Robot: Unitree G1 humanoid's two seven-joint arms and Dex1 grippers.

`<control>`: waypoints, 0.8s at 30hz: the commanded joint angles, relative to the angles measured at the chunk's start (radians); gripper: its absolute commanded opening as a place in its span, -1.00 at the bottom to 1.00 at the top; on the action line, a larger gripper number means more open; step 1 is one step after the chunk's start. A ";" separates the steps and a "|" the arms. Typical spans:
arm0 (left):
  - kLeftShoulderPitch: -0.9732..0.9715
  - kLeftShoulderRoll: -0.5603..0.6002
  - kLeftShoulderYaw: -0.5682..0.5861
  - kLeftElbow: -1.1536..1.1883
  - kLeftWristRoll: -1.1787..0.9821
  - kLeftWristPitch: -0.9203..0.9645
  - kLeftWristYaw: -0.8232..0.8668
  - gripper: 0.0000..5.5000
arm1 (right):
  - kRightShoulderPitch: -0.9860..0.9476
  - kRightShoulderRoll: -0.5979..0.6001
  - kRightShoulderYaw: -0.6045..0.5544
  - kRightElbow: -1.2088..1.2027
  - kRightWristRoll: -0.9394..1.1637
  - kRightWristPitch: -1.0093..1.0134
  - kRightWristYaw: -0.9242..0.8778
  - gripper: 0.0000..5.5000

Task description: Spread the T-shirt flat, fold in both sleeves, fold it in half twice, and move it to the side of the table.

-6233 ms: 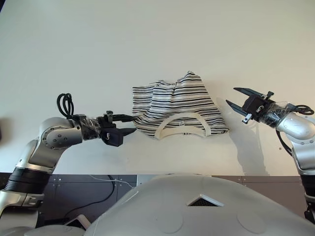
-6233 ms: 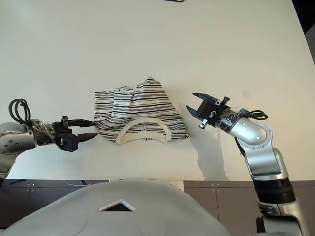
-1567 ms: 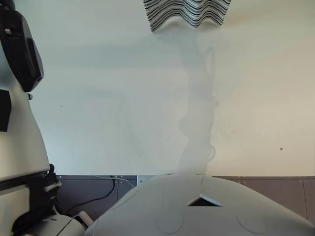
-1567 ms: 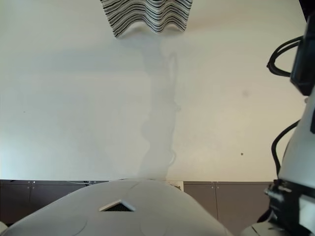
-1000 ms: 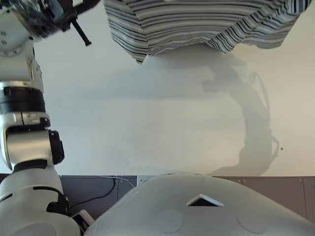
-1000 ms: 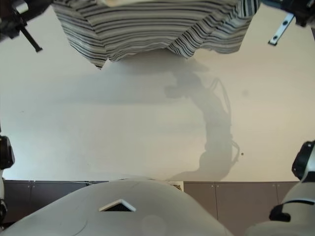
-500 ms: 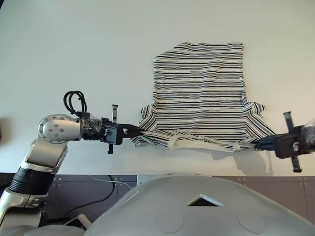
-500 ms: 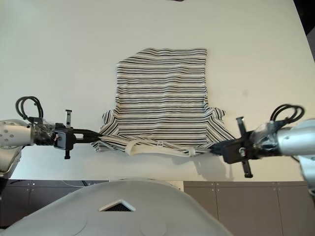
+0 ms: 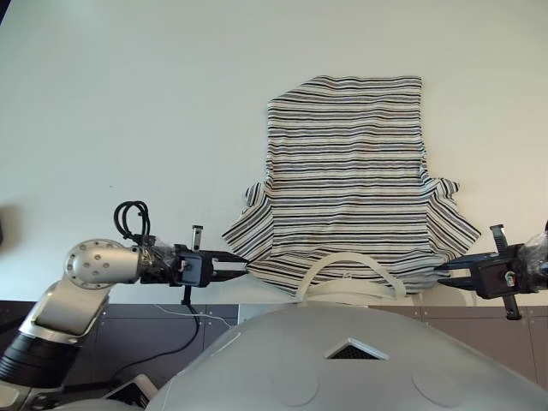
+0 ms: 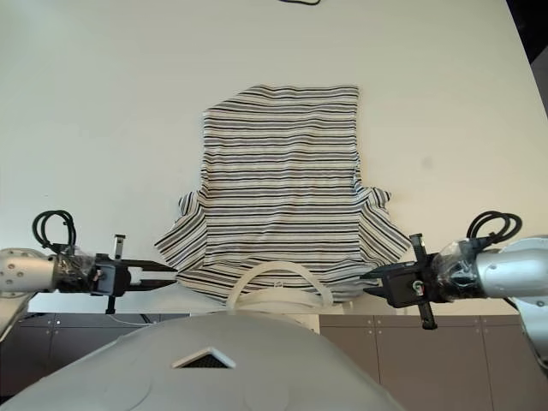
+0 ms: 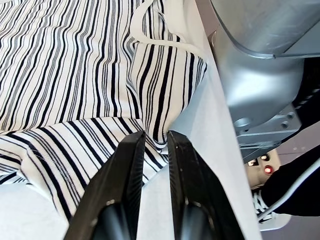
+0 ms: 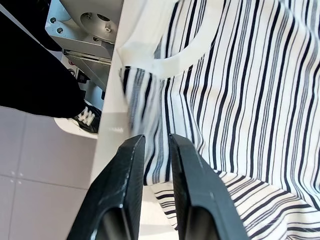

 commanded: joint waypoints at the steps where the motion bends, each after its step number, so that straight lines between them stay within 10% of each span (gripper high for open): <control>1: -0.088 0.097 0.119 -0.135 -0.310 0.275 -0.022 -0.71 | -0.099 -0.048 -0.069 -0.027 0.145 0.110 0.029 -0.68; 3: -0.308 0.024 0.104 -0.109 -0.423 0.406 0.078 -0.71 | -0.288 -0.044 0.008 0.024 0.181 0.162 -0.035 -0.68; 9: -0.826 -0.449 -0.313 0.491 0.375 0.132 0.553 -0.71 | -0.876 0.337 0.512 0.501 -0.298 -0.034 -0.389 -0.68; 15: -1.107 -0.740 -0.493 1.074 0.694 -0.092 0.825 -0.71 | -0.959 0.446 0.645 0.792 -0.476 -0.240 -0.557 -0.68; 24: -1.054 -0.832 -0.503 1.055 0.476 0.316 0.184 -0.71 | -0.895 0.389 0.608 0.759 -0.470 -0.305 -0.581 -0.68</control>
